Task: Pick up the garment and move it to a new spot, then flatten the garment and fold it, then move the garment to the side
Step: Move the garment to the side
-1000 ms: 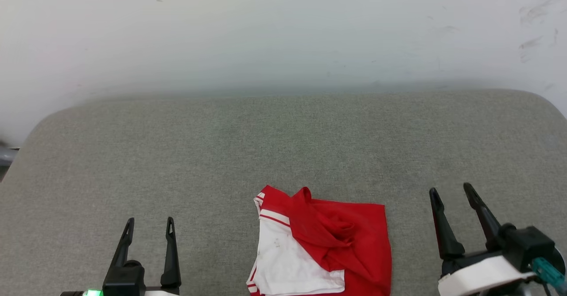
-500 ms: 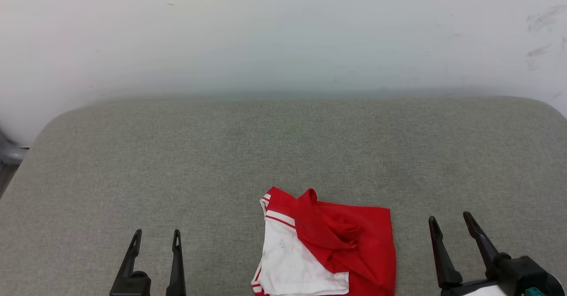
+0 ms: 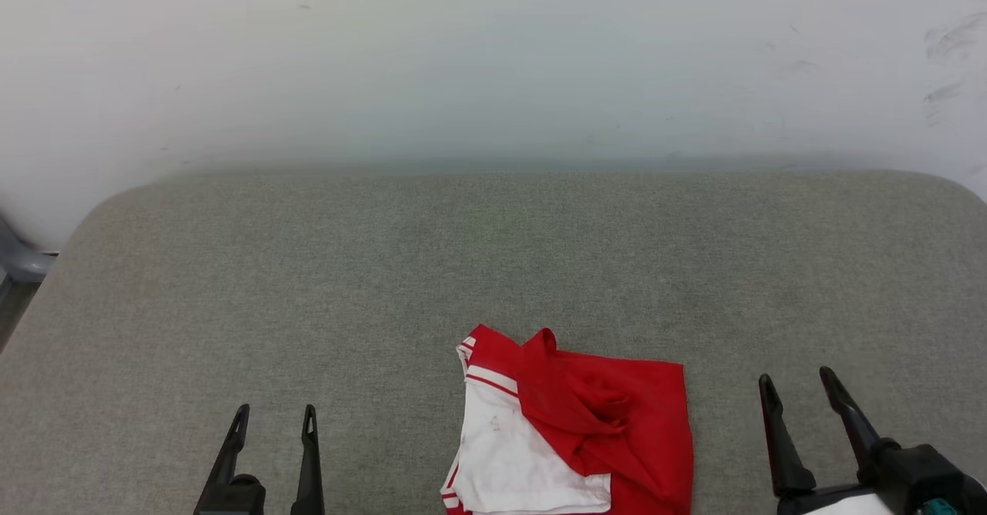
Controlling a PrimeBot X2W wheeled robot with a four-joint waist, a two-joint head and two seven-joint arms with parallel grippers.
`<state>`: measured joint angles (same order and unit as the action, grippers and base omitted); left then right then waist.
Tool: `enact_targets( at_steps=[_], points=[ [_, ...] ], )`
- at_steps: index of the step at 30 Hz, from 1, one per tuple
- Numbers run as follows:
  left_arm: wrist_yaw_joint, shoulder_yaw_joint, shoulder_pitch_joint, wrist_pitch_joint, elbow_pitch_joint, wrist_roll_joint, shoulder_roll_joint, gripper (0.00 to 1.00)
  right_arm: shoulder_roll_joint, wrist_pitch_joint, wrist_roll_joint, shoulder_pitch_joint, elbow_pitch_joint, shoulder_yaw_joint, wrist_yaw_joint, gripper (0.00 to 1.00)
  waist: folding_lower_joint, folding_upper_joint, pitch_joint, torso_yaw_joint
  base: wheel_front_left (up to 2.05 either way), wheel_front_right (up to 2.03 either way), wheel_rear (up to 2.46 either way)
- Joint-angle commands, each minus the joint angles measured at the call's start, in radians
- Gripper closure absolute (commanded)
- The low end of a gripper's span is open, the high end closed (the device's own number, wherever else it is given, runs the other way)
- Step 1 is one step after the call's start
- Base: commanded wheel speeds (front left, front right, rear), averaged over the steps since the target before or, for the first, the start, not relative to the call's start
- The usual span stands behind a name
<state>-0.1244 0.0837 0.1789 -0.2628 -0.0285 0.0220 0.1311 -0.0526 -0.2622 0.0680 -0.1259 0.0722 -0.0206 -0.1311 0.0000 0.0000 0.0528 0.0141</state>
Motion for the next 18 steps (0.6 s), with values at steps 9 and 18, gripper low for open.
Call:
enact_targets(
  at_steps=[9, 18],
  points=[
    [-0.002, 0.003, -0.020, -0.003, -0.009, 0.007, 0.001, 0.00, -0.063, 0.005, 0.004, 0.174, -0.070, -0.055, 0.001, 0.00, 0.0000, 0.0000, -0.017, 0.002, 0.00, 0.00, 0.00],
    [0.007, 0.010, -0.043, -0.003, -0.015, 0.005, 0.002, 0.00, -0.252, 0.203, 0.103, 0.419, -0.061, 0.080, 0.001, 0.00, 0.0000, 0.0000, -0.048, 0.009, 0.00, 0.00, 0.00]
  ],
)
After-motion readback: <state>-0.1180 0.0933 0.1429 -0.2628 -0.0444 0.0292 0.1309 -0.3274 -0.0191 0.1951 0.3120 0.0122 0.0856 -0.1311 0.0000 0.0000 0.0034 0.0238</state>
